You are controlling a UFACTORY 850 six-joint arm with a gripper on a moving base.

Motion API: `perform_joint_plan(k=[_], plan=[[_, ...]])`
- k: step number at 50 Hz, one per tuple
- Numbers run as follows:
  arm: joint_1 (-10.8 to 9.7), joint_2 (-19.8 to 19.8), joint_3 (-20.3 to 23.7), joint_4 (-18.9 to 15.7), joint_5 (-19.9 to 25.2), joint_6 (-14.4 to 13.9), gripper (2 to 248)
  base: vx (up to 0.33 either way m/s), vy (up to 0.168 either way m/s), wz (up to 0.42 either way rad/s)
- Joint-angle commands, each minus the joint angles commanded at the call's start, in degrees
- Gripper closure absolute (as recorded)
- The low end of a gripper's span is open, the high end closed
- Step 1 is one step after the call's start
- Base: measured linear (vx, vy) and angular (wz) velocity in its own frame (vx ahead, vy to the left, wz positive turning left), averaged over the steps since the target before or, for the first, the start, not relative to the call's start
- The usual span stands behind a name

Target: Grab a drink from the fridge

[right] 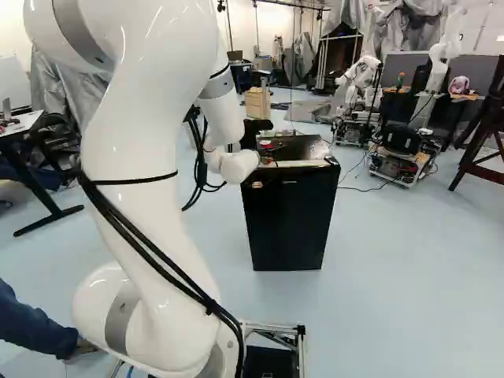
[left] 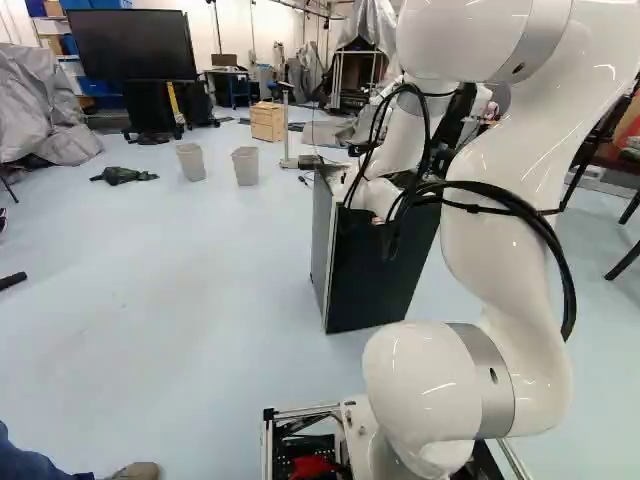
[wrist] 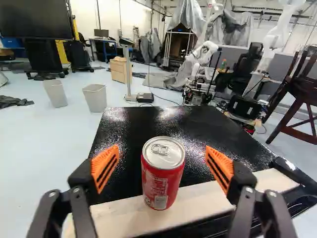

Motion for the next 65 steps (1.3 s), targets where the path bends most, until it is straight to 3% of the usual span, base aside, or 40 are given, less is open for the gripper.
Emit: perform_joint_plan(k=[1,2,6,7,12,13,17,18,65], plan=[[0.00,0.00,0.00,0.00,0.00,-0.02,8,0.000,0.000,0.000],[0.00,0.00,0.00,0.00,0.00,-0.03,45,0.000,0.000,0.000],[0.00,0.00,0.00,0.00,0.00,-0.04,45,0.000,0.000,0.000],[0.00,0.00,0.00,0.00,0.00,-0.04,84,0.000,0.000,0.000],[0.00,0.00,0.00,0.00,0.00,-0.04,84,0.000,0.000,0.000],[0.00,0.00,0.00,0.00,0.00,-0.04,121,0.000,0.000,0.000],[0.00,0.00,0.00,0.00,0.00,-0.04,121,0.000,0.000,0.000],[0.00,0.00,0.00,0.00,0.00,-0.04,149,0.000,0.000,0.000],[0.00,3.91,0.04,0.00,0.00,-0.04,149,0.000,0.000,0.000]])
